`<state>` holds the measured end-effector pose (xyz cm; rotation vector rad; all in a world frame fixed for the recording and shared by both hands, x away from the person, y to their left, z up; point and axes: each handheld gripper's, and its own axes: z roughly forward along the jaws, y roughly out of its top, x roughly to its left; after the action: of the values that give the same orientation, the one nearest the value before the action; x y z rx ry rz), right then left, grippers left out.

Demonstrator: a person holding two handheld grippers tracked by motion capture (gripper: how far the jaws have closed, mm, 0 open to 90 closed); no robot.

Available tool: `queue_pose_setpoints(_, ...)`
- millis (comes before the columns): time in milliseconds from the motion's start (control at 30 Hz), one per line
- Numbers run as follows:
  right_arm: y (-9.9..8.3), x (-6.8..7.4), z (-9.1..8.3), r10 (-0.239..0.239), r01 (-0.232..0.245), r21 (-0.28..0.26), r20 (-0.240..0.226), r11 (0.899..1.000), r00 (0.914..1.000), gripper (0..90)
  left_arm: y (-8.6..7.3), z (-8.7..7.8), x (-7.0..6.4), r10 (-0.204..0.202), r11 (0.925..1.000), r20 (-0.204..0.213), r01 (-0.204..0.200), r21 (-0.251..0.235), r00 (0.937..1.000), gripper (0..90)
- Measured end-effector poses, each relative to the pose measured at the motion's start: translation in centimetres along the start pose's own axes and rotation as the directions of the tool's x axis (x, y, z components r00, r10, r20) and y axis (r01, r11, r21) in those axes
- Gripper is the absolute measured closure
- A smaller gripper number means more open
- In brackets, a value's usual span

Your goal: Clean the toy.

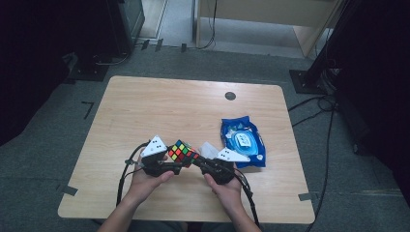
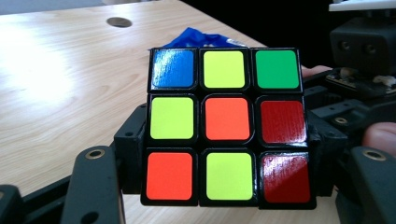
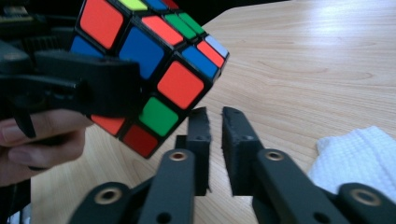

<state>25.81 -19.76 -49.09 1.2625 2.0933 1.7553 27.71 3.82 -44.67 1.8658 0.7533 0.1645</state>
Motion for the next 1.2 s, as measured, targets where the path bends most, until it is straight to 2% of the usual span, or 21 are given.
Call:
queue_pose_setpoints(33, 0.1, -0.1, -0.2, 0.022, -0.022, -0.006, -0.017, 1.000, 0.9996, 88.4, 0.0, 0.0, 0.0, -0.002, 1.0000, 0.006, 0.002, 0.002, 1.0000, 33.9)
queue_pose_setpoints(100, 0.1, -0.3, -0.3, 0.038, -0.038, -0.014, -0.025, 0.999, 0.9990, 90.0, -0.1, 0.1, -0.1, 0.013, 0.9997, 0.026, -0.013, 0.022, 0.9996, 33.9)
queue_pose_setpoints(333, 0.2, -0.3, -0.6, 0.050, -0.051, -0.020, -0.037, 0.998, 0.9981, 90.0, -0.1, 0.1, 0.0, 0.009, 0.9998, 0.043, -0.010, 0.018, 0.9990, 33.8)
queue_pose_setpoints(467, 0.4, -0.3, -0.8, 0.036, -0.038, -0.038, -0.032, 0.999, 0.9988, 90.0, -0.2, 0.1, 0.0, 0.014, 0.9995, 0.050, -0.015, 0.027, 0.9987, 33.8)
queue_pose_setpoints(533, 0.5, -0.1, -0.9, 0.009, -0.010, -0.038, -0.016, 0.999, 0.9998, 90.0, -0.2, 0.2, 0.0, 0.021, 0.9994, 0.049, -0.022, 0.029, 0.9986, 33.8)
queue_pose_setpoints(567, 0.5, 0.1, -1.0, -0.022, 0.022, -0.039, -0.003, 0.999, 0.9997, 90.0, -0.2, 0.1, -0.1, 0.022, 0.9994, 0.049, -0.023, 0.025, 0.9986, 33.8)
queue_pose_setpoints(600, 0.5, 0.1, -1.0, -0.022, 0.022, -0.039, -0.003, 0.999, 0.9997, 90.0, -0.2, 0.1, -0.1, 0.029, 0.9994, 0.044, -0.030, 0.019, 0.9986, 33.8)
queue_pose_setpoints(633, 0.6, 0.1, -1.0, -0.035, 0.034, -0.037, -0.007, 0.999, 0.9994, 90.0, -0.1, 0.0, -0.2, 0.042, 0.9990, 0.024, -0.043, 0.011, 0.9988, 33.9)
queue_pose_setpoints(667, 1.1, 0.2, -1.4, -0.108, 0.109, -0.040, 0.031, 0.993, 0.9937, 82.0, -0.1, -0.2, -0.2, 0.051, 0.9986, 0.009, -0.051, 0.009, 0.9986, 34.0)
queue_pose_setpoints(700, 1.1, 0.2, -1.4, -0.108, 0.109, -0.040, 0.031, 0.993, 0.9937, 82.0, 0.0, -0.3, -0.2, 0.052, 0.9986, 0.003, -0.052, 0.007, 0.9986, 34.0)
queue_pose_setpoints(767, 1.7, 0.1, -1.8, -0.186, 0.188, -0.009, 0.096, 0.982, 0.9777, 77.7, 0.0, -0.5, 0.1, 0.043, 0.9991, 0.002, -0.043, -0.002, 0.9991, 34.0)
queue_pose_setpoints(800, 1.9, -0.3, -1.9, -0.187, 0.187, 0.018, 0.099, 0.982, 0.9772, 75.1, 0.0, -0.5, 0.2, 0.040, 0.9992, -0.001, -0.040, 0.000, 0.9992, 34.0)
queue_pose_setpoints(833, 1.9, -0.9, -1.8, -0.188, 0.181, 0.076, 0.100, 0.981, 0.9771, 74.2, -0.1, -0.6, 0.3, 0.041, 0.9992, -0.002, -0.041, 0.004, 0.9992, 34.0)
queue_pose_setpoints(867, 1.8, -1.2, -1.8, -0.209, 0.196, 0.110, 0.120, 0.974, 0.9706, 73.4, -0.1, -0.6, 0.4, 0.039, 0.9992, -0.005, -0.039, 0.007, 0.9992, 34.0)
queue_pose_setpoints(933, 1.1, -2.0, -1.8, -0.269, 0.240, 0.171, 0.179, 0.956, 0.9463, 70.2, -0.2, -0.6, 0.6, 0.033, 0.9994, -0.005, -0.033, 0.008, 0.9994, 34.0)
queue_pose_setpoints(967, 0.3, -2.8, -1.4, -0.283, 0.244, 0.223, 0.161, 0.944, 0.9455, 64.1, -0.2, -0.6, 0.6, 0.036, 0.9993, -0.004, -0.036, 0.013, 0.9994, 33.9)
queue_pose_setpoints(1033, -0.4, -3.2, -0.8, -0.318, 0.265, 0.270, 0.177, 0.926, 0.9313, 57.0, -0.3, -0.4, 0.7, 0.038, 0.9991, -0.003, -0.038, 0.018, 0.9993, 34.0)
queue_pose_setpoints(1067, -0.4, -3.2, -0.8, -0.318, 0.265, 0.270, 0.177, 0.926, 0.9313, 57.0, -0.3, -0.4, 0.7, 0.038, 0.9991, -0.003, -0.038, 0.018, 0.9993, 34.0)
queue_pose_setpoints(1100, -1.0, -3.3, -0.2, -0.347, 0.273, 0.317, 0.205, 0.908, 0.9151, 59.4, -0.3, -0.4, 0.6, 0.036, 0.9992, -0.004, -0.036, 0.019, 0.9993, 34.0)
queue_pose_setpoints(1133, -1.2, -3.2, 0.0, -0.355, 0.271, 0.333, 0.227, 0.903, 0.9067, 63.4, -0.3, -0.3, 0.6, 0.036, 0.9992, -0.005, -0.036, 0.018, 0.9993, 34.0)
queue_pose_setpoints(1200, -1.3, -3.1, 0.1, -0.343, 0.258, 0.334, 0.230, 0.907, 0.9107, 66.7, -0.3, -0.3, 0.6, 0.036, 0.9992, -0.005, -0.036, 0.019, 0.9993, 34.0)
